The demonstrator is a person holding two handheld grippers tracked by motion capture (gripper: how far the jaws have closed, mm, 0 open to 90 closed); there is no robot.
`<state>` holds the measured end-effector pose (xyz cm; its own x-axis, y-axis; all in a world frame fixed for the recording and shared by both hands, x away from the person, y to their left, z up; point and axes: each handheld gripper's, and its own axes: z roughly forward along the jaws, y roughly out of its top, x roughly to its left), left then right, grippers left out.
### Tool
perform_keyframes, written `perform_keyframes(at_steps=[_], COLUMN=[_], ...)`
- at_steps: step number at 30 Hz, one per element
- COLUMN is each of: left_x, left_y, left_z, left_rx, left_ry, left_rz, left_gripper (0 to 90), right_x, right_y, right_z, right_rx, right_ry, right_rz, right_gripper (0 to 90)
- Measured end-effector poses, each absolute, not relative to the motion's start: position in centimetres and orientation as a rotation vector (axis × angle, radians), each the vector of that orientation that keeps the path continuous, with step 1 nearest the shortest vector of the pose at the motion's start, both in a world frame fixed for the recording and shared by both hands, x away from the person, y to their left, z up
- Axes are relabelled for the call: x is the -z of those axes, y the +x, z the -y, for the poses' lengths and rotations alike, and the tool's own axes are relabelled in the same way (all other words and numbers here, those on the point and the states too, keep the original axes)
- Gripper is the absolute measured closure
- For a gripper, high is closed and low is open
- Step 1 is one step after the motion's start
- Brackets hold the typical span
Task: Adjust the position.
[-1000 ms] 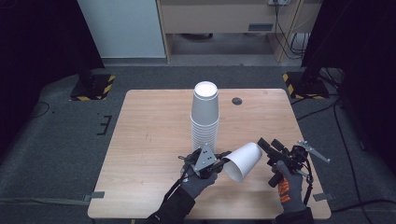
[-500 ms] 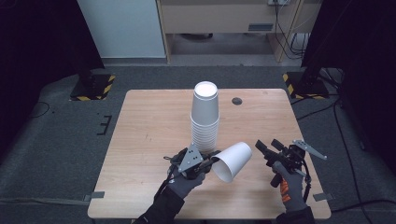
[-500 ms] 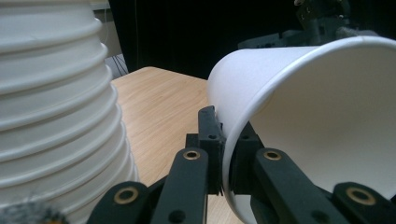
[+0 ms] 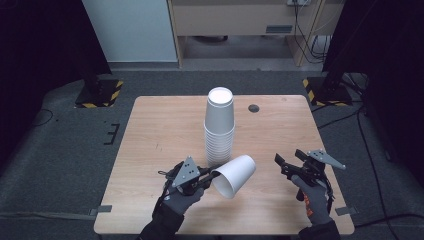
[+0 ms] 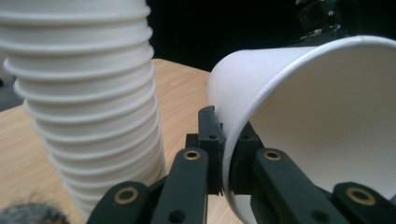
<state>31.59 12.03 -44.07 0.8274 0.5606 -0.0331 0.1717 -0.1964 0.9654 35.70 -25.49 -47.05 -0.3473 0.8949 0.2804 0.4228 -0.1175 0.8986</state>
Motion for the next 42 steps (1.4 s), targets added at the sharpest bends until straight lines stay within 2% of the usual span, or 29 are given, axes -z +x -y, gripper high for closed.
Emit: perform_keyframes(at_steps=[8, 19, 27, 42], left_x=[44.9, 45.5, 45.6, 45.1], left_y=[31.1, 30.6, 30.5, 30.9], left_z=[-14.3, -17.3, -19.9, -25.3], left_rx=[-0.341, -0.342, -0.378, -0.477], left_ry=[1.792, 1.806, 1.798, 1.724], left_rz=[-0.586, -0.65, -0.709, -0.926], left_gripper=[85.5, 85.5, 85.5, 85.5], right_x=[47.5, 47.9, 48.1, 48.2], right_y=[35.6, 35.5, 35.6, 35.8], right_z=[25.9, 25.9, 25.8, 25.7], right_rx=[-1.391, -1.328, -1.315, -1.291], right_ry=[1.446, 1.425, 1.428, 1.437], right_rz=[-1.748, -1.775, -1.786, -1.791], right_gripper=[10.0, 9.8, 9.6, 9.5])
